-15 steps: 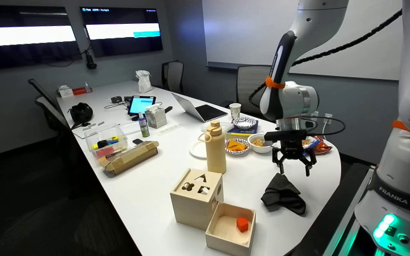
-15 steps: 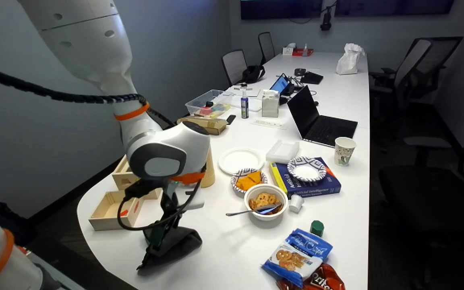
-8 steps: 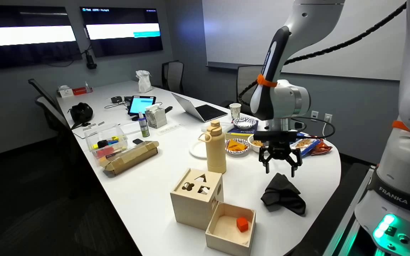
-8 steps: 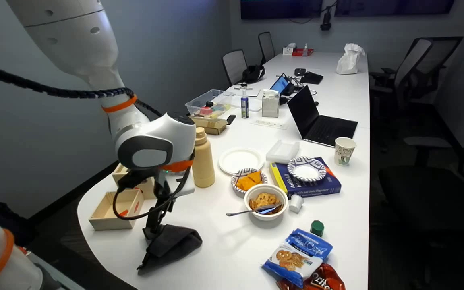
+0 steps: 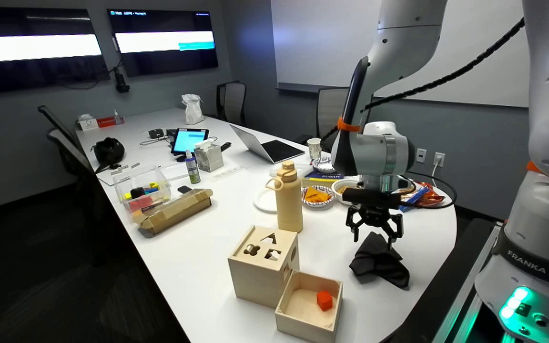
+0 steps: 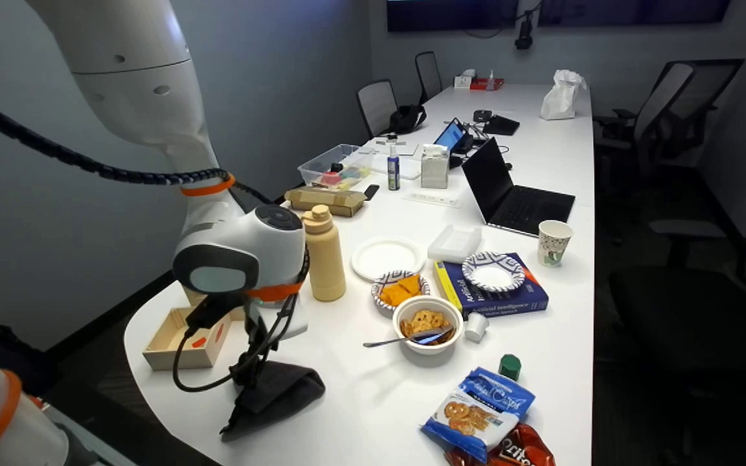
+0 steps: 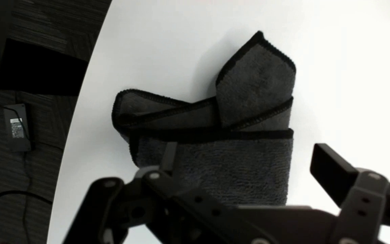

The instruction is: Fold the grey towel twice, then use it to wipe the table

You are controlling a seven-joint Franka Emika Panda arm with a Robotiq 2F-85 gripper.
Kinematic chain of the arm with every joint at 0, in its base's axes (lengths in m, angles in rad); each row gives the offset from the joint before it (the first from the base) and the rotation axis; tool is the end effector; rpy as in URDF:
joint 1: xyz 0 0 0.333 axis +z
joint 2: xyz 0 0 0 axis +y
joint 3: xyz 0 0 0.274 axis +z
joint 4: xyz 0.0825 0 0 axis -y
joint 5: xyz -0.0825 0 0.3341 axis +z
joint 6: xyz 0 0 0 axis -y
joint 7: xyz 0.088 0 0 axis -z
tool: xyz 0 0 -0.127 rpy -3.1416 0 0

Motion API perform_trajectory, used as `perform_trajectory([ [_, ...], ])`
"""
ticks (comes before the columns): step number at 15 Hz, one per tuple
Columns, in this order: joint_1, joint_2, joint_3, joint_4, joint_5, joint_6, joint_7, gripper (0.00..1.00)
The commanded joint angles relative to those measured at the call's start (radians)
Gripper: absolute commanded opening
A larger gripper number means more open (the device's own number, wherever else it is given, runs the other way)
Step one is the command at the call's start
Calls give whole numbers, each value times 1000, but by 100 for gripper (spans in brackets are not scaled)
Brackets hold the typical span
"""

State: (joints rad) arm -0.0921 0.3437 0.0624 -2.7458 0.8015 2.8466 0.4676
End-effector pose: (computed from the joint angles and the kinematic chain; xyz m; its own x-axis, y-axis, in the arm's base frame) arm 0.3093 -0.0392 0.0882 0.2527 -0.9307 -0.2643 -0.9568 -0.2810 0.0747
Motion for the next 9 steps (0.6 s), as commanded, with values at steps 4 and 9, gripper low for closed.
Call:
perform_trajectory([
  [4, -75, 110, 57, 40, 89, 95, -127, 100],
  [9, -107, 195, 86, 88, 86, 109, -145, 66],
])
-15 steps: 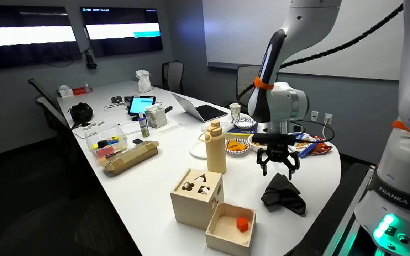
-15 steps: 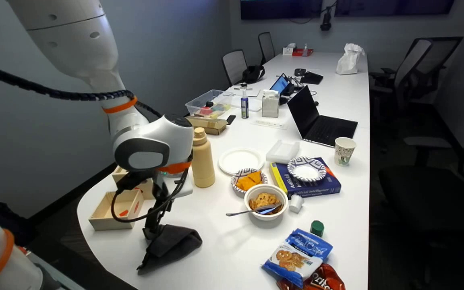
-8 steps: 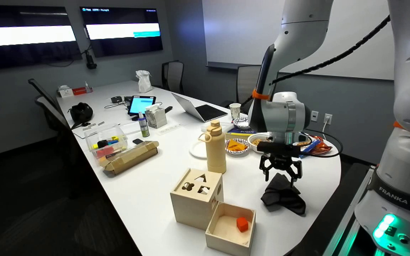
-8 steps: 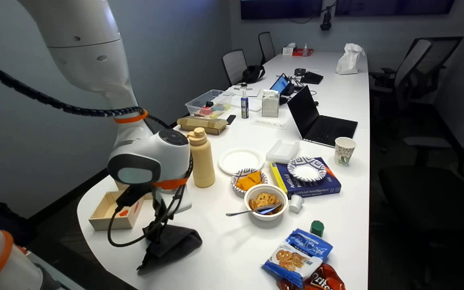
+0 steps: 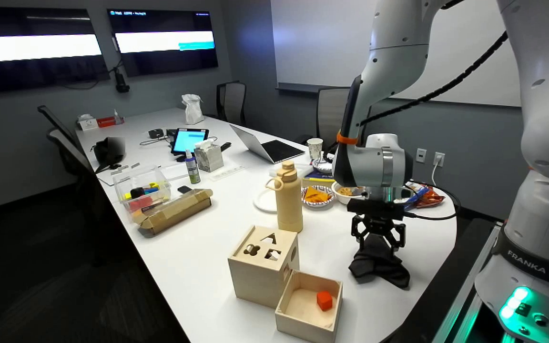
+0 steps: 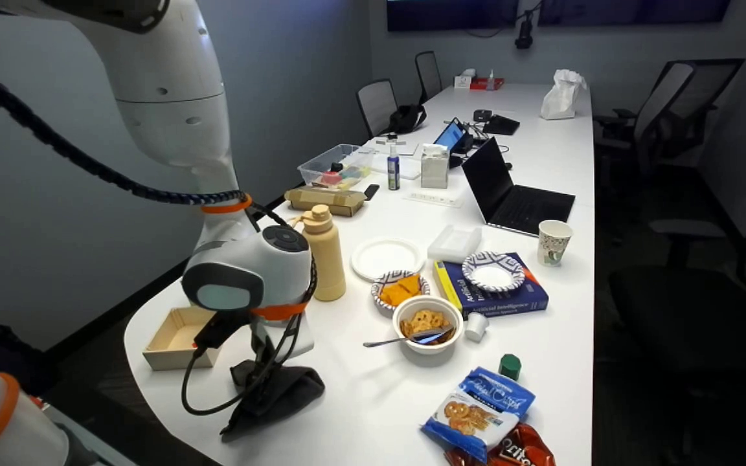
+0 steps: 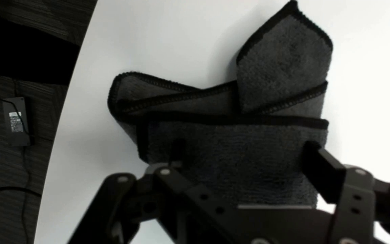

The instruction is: Fold the grey towel twice, then use it to wipe the table

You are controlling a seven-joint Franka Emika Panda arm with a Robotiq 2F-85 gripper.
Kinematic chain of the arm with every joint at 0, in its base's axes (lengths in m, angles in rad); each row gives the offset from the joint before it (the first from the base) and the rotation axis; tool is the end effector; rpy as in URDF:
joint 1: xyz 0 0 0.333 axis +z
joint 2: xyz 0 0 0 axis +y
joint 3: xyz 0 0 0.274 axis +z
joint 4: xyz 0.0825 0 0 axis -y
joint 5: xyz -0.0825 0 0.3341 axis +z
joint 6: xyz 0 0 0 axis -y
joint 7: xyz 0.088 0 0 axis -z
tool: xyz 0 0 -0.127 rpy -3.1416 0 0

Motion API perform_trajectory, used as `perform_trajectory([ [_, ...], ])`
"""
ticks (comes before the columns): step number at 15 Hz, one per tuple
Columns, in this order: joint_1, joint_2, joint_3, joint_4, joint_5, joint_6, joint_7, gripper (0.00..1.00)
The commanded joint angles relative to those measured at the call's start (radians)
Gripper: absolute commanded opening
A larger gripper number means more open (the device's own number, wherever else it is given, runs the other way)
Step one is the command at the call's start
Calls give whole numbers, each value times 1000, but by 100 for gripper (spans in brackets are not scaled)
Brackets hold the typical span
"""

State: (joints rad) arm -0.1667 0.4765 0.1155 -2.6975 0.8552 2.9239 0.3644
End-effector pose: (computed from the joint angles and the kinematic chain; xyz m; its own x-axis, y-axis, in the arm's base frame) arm 0.3026 -0.0490 0.0567 0.2646 -0.9287 -0.2599 -0.9516 -0.2952 0.0860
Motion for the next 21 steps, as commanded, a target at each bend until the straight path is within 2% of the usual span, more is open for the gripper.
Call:
perform_trajectory([
  [1, -38, 75, 39, 46, 33, 36, -41, 56],
  [8, -70, 118, 75, 83, 26, 80, -31, 5],
  [9, -70, 113, 75, 88, 26, 90, -28, 1],
  [13, -72, 132, 86, 139, 13, 126, -26, 2],
  [18, -109, 188, 155, 261, 4, 186, -59, 3],
  [21, -143, 238, 195, 319, -11, 140, -96, 3],
])
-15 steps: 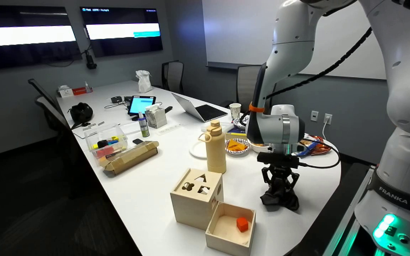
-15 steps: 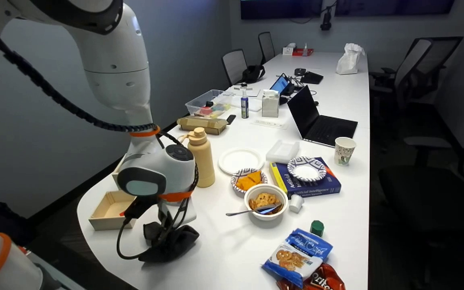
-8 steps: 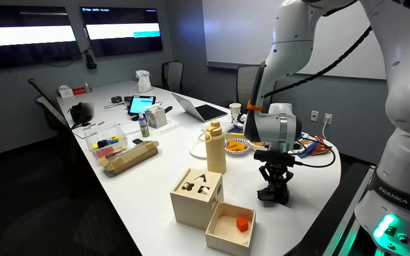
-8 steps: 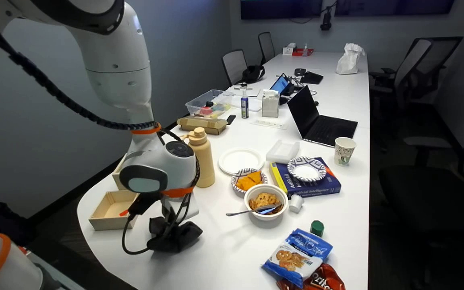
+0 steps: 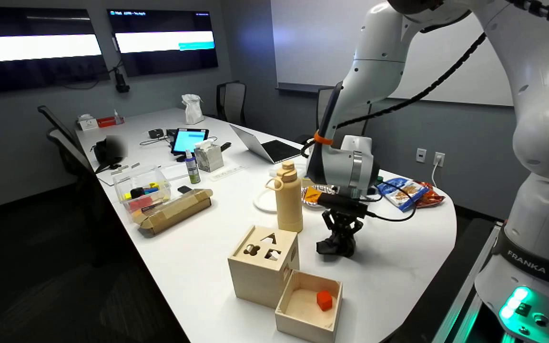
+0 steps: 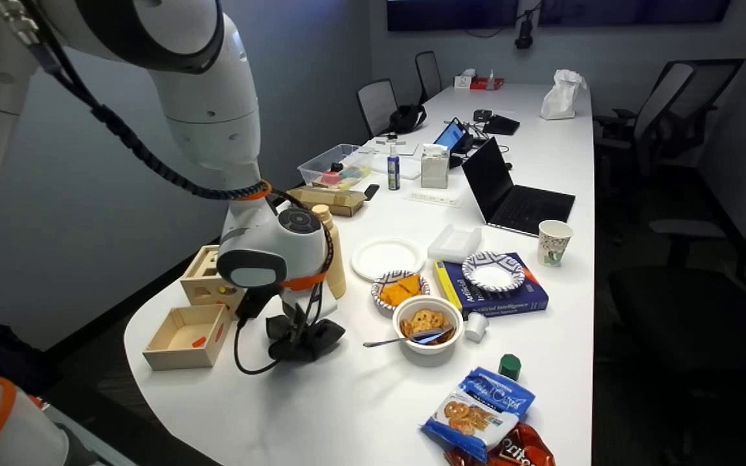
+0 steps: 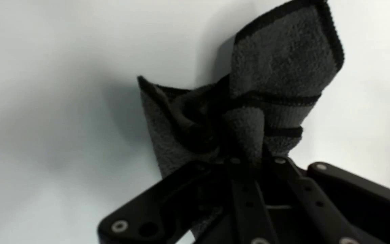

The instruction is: Fold the grey towel twice, then use it to wipe the table

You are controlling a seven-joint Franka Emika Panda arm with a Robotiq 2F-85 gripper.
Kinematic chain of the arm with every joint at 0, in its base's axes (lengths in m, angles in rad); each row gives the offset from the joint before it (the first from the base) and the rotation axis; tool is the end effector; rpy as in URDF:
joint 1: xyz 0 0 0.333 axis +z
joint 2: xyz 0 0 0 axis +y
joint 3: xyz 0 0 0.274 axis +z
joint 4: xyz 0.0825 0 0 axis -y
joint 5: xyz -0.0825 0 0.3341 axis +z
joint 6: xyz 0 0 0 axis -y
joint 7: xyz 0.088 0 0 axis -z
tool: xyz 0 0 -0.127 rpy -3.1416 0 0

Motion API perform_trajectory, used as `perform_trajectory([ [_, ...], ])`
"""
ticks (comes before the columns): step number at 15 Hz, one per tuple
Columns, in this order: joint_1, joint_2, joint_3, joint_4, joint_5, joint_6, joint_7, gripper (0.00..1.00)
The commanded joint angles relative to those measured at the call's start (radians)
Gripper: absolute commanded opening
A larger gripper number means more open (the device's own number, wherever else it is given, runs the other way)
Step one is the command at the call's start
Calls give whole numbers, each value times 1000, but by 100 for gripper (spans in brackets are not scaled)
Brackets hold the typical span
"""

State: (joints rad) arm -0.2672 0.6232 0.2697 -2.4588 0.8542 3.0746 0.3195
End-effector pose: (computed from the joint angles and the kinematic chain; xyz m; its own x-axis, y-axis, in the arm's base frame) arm 0.3927 -0.0343 0.0503 0.3467 -0.9212 -0.1765 -0.9370 -0.3317 -0.1095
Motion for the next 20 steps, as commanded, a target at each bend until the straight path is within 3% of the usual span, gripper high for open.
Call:
perform_trajectory([
  [1, -64, 100, 54, 79, -8, -32, -65, 3],
  [6, -144, 69, 56, 10, 12, -107, -85, 3],
  [12, -190, 16, 40, -58, 102, -18, -40, 3],
  [16, -282, 29, 100, -40, 204, 81, -85, 3],
  [20, -330, 76, 158, 25, 179, 104, -135, 3],
])
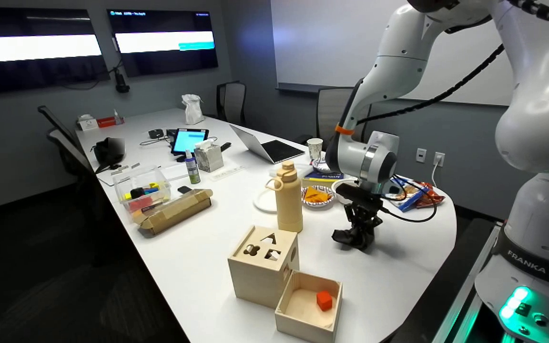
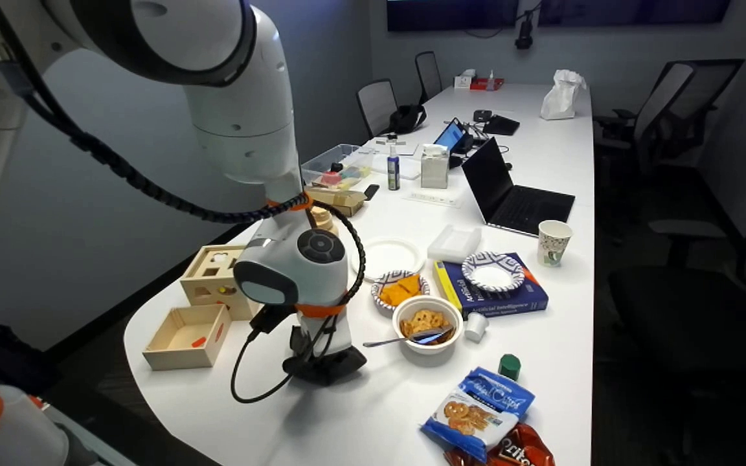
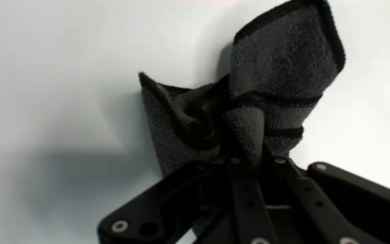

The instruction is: Fold the grey towel twice, then use it to wipe the table

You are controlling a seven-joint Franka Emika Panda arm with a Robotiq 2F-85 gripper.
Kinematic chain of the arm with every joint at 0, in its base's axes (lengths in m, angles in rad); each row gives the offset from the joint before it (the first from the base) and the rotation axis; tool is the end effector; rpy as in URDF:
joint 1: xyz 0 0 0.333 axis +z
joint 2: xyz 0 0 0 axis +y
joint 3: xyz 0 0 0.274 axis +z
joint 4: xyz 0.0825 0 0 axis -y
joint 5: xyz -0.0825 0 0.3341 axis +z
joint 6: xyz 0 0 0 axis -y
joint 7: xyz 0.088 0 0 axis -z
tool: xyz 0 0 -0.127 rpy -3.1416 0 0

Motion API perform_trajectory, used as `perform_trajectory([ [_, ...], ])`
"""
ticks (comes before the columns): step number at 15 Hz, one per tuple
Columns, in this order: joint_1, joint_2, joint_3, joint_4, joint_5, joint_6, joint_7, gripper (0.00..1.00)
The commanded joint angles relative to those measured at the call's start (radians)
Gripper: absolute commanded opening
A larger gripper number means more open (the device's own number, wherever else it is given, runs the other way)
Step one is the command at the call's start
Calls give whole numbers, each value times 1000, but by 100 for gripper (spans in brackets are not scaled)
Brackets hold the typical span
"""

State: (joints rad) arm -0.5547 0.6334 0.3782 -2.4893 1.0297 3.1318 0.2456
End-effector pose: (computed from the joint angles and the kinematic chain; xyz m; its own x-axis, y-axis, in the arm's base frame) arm 0.3601 -0.1029 0.0487 0.0561 -0.9775 -0.2031 -0.9932 -0.0339 -0.1112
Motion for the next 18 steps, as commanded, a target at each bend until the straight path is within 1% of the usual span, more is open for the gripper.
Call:
perform_trajectory([
  [1, -73, 76, 87, 73, -2, 31, -95, 3],
  [2, -92, 81, 113, 76, -7, 20, -125, 3],
  [4, -166, 97, 188, 75, -16, -29, -209, 3],
  [5, -175, 104, 198, 60, -22, -47, -230, 3],
  [6, -169, 106, 187, 39, -30, -75, -235, 3],
  [8, -130, 95, 135, -6, -42, -123, -208, 3],
  [9, -89, 75, 91, -35, -48, -134, -158, 3],
  [11, -63, 42, 57, -81, -21, -103, -96, 3],
  [14, -90, -2, 56, -144, 40, -45, -55, 3],
  [18, -172, -44, 78, -197, 149, 80, -65, 3],
])
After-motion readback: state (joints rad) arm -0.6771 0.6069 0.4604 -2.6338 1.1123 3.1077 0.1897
